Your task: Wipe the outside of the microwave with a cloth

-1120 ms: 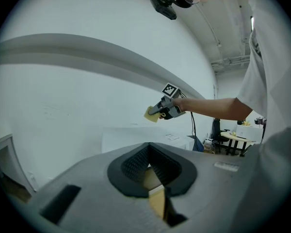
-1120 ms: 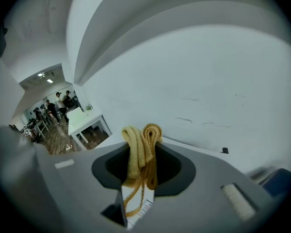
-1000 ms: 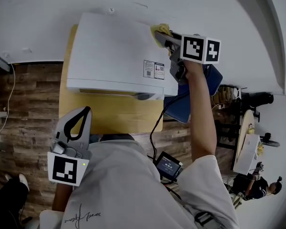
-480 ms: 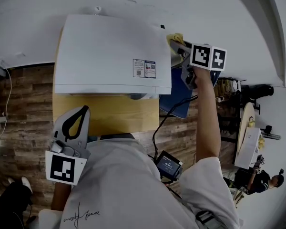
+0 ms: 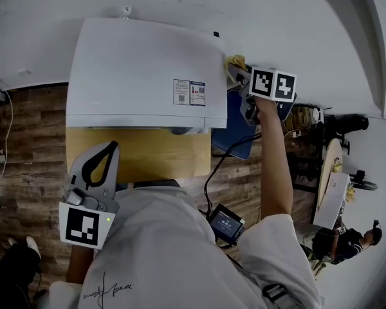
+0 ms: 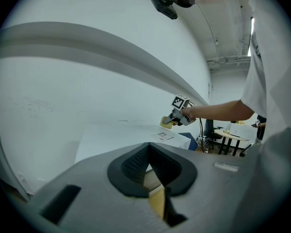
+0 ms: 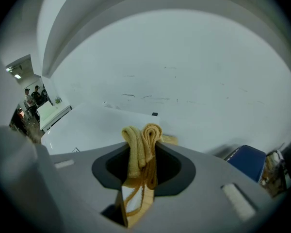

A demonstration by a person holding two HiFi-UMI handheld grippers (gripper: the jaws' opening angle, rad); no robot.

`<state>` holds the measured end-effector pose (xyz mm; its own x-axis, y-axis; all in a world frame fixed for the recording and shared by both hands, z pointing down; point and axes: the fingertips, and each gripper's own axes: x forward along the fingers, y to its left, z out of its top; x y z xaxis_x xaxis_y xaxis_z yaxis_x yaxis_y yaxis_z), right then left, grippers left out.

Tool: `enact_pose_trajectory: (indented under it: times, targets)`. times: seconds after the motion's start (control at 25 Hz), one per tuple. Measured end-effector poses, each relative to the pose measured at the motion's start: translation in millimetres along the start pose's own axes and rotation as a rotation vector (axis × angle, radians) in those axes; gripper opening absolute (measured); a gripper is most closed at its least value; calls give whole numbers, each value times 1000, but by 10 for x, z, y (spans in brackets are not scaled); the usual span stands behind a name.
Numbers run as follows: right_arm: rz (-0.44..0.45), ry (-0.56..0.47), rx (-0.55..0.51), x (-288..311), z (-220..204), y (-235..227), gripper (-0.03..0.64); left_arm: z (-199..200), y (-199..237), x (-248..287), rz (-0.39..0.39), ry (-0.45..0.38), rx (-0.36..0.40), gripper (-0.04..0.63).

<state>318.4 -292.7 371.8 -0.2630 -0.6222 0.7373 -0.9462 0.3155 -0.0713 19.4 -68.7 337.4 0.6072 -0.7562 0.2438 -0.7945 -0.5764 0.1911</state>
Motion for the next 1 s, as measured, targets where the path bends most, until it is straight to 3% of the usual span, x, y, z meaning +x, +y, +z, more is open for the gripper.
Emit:
enact_pose_trajectory:
  times: [0.52,1.0]
  targets:
    - [-57,-52,49,51,-87,99,118,-63,46,-146,19,-5,-17,-9]
    - [-149,-23,-66,102,-90,329,121,-99,170,-393,48,-22,-40,-9]
